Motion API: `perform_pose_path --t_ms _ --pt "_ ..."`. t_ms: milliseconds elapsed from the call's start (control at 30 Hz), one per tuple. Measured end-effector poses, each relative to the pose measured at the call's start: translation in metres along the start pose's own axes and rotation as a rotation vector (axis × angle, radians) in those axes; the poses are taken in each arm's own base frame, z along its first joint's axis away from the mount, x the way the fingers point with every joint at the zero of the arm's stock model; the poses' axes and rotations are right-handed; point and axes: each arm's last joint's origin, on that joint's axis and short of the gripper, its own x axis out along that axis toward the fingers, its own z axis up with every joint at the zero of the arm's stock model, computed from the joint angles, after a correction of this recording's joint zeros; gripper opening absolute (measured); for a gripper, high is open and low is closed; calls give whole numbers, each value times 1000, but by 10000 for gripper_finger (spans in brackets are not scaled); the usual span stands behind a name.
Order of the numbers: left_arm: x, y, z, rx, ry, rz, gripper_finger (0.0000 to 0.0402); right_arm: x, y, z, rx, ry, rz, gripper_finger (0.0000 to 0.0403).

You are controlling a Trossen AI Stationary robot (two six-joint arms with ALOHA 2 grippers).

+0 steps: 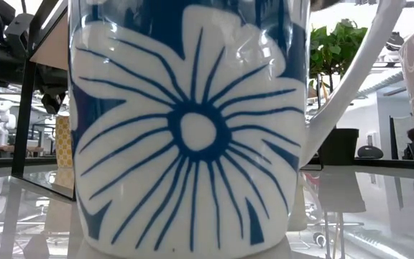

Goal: Place coffee mugs
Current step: Put the right black mug on top of the shelf

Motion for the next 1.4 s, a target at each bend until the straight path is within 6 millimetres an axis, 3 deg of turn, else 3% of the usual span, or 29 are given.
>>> perform_pose_path --t_ms 233,533,733,1133,1400 --pt "0 1 -1 3 14 7 1 -17 29 14 -41 -37 -6 4" --pt "0 1 -1 1 16 8 1 -44 57 45 -111 -97 74 4" --pt "0 1 -1 -1 17 8 1 -49 70 70 -158 -147 101 4" --pt "0 1 -2 -1 18 9 1 -51 69 119 -246 -145 83 4" --pt "0 1 -1 -6 18 9 1 -41 65 130 -253 -143 33 3"
